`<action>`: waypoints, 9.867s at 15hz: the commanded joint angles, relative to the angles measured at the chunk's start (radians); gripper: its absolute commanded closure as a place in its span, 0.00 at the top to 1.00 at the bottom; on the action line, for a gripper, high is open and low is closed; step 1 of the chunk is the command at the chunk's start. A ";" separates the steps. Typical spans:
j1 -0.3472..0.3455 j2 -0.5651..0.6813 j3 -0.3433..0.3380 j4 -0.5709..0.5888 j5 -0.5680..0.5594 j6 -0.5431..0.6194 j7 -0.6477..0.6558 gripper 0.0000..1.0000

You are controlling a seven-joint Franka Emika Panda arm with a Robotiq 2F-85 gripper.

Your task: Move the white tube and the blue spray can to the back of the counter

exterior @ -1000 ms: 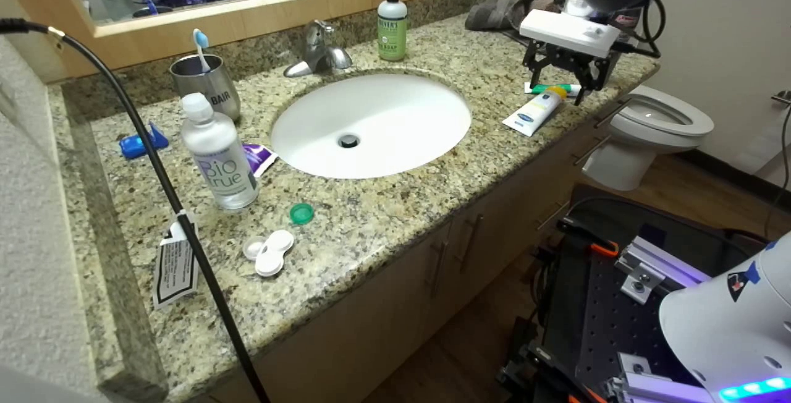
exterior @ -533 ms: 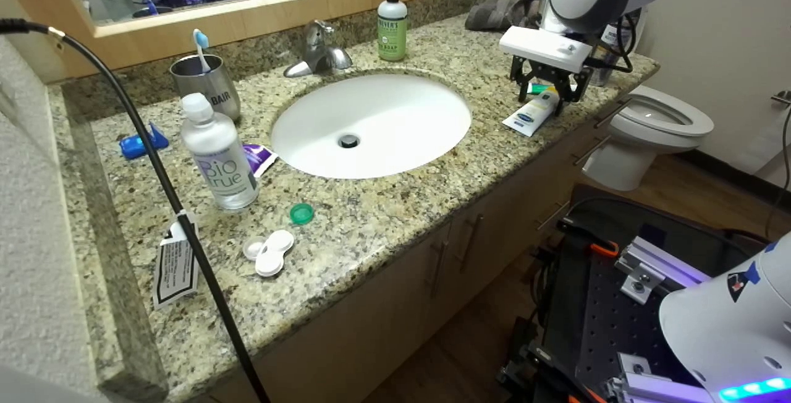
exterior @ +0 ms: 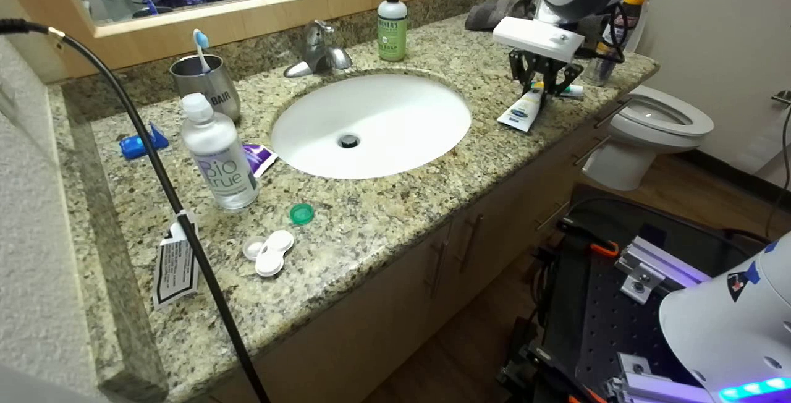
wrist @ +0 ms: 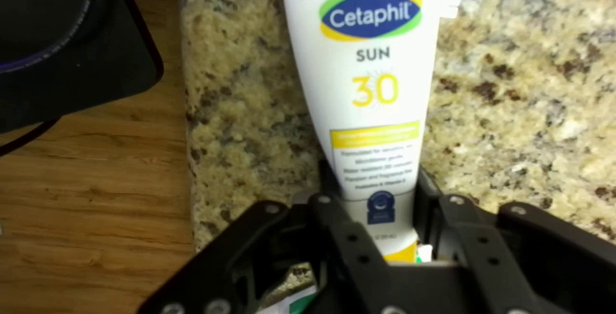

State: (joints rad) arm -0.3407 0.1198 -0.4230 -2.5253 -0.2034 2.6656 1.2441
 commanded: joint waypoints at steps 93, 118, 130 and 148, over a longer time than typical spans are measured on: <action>-0.280 0.013 -0.143 0.682 0.238 -0.834 0.033 1.00; -0.241 0.160 -0.182 0.678 0.157 -0.759 0.239 0.59; -0.234 0.154 -0.166 0.673 0.214 -0.753 0.159 0.00; -0.224 0.134 -0.168 0.714 0.162 -0.972 0.090 1.00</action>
State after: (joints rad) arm -0.5667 0.2640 -0.5934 -1.8294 -0.0208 1.8267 1.4072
